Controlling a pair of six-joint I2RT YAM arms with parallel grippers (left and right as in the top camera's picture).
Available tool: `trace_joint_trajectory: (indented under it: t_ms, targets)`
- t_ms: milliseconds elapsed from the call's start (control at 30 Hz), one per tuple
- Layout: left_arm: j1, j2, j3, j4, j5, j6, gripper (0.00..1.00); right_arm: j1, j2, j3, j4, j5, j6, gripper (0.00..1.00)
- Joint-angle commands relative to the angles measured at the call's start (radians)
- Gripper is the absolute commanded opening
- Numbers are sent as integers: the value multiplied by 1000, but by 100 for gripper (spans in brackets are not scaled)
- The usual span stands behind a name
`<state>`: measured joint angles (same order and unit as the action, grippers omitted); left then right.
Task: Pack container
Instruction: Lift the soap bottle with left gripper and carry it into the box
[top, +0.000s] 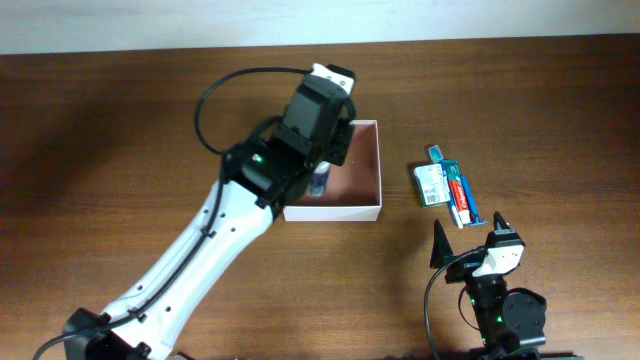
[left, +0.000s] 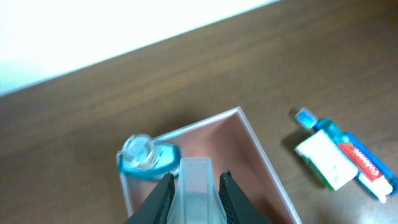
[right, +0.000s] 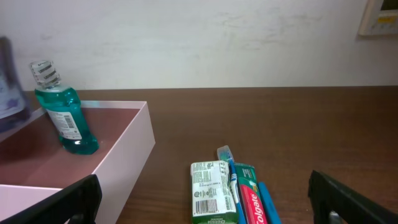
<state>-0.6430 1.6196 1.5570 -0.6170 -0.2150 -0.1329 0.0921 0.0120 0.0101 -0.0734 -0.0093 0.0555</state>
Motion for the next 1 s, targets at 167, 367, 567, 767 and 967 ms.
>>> trace_joint_trajectory:
  t_ms: [167, 367, 567, 767, 967]
  targets:
    - [-24, -14, -101, 110, -77, -10, 10, -9, -3, -5, -5, -9, 8, 99]
    - [-24, -42, -159, 140, -80, -40, 10, -9, -3, -5, -5, -9, 8, 99]
    - [-19, -115, -280, 253, -104, -61, 1, -9, -3, -5, -5, -9, 8, 99]
    - [42, -161, -441, 392, -97, -134, 1, -9, -3, -5, -5, -9, 8, 99]
    - [78, -160, -527, 494, -48, -134, 1, -9, -3, -5, -5, -9, 8, 99]
